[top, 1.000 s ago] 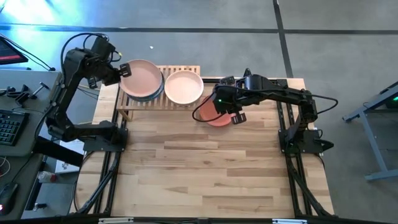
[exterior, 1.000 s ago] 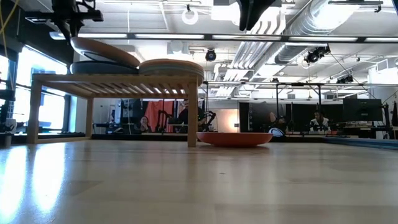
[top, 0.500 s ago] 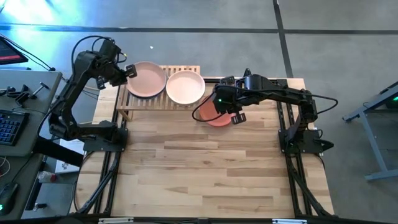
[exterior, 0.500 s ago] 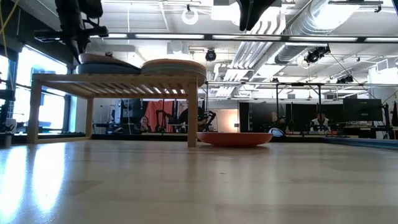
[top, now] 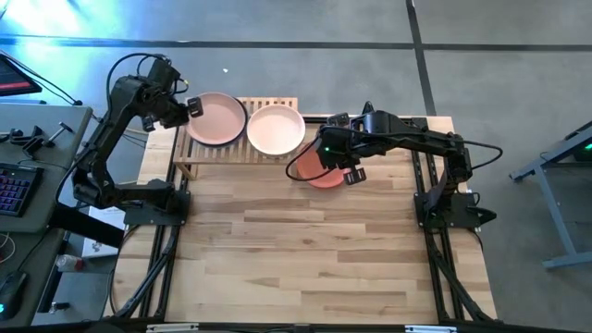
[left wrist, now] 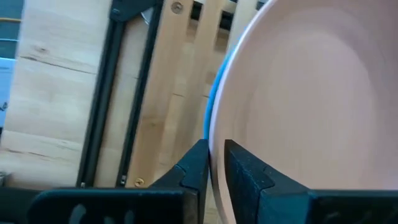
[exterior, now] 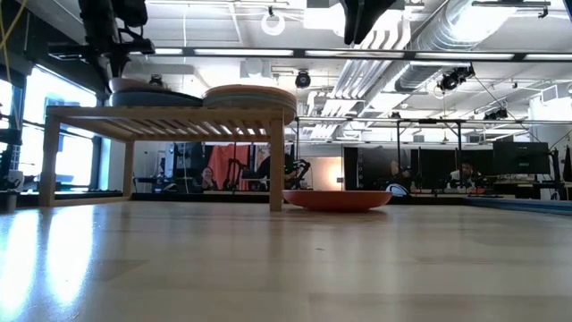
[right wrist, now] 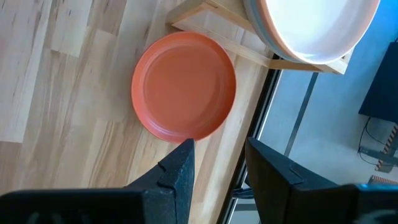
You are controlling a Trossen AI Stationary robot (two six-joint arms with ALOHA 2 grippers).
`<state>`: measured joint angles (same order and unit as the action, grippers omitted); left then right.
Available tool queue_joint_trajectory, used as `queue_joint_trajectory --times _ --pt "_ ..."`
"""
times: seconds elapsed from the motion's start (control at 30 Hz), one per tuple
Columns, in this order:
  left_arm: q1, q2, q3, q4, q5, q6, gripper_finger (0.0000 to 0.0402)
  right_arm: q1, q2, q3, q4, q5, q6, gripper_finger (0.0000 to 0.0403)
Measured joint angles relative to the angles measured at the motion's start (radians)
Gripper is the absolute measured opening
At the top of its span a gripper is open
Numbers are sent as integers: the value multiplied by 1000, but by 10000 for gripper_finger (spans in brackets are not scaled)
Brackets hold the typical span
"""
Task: Place and stack plates onto a shelf
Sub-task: Stack the light pink plate on top of the black plate on the shelf, then adjust the plates on the shelf
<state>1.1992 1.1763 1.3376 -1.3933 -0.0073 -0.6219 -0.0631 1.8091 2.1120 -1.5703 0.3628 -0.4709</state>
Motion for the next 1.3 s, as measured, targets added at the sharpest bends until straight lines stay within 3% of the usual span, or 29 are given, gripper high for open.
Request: queue_joint_trajectory --times 0.4,0.7,0.83,1.07,1.3 --pt "0 0 0 -5 31 6 98 0 0 0 5 0 0 119" --pt "0 -50 58 3 59 9 96 -10 0 0 11 -1 67 119" --pt "-13 -82 95 10 78 59 95 -27 0 0 30 0 165 119" --pt "-51 -128 112 19 206 177 95 -89 0 0 98 -13 436 119" --pt "-142 -165 112 38 390 277 95 -174 21 0 150 -141 690 119"
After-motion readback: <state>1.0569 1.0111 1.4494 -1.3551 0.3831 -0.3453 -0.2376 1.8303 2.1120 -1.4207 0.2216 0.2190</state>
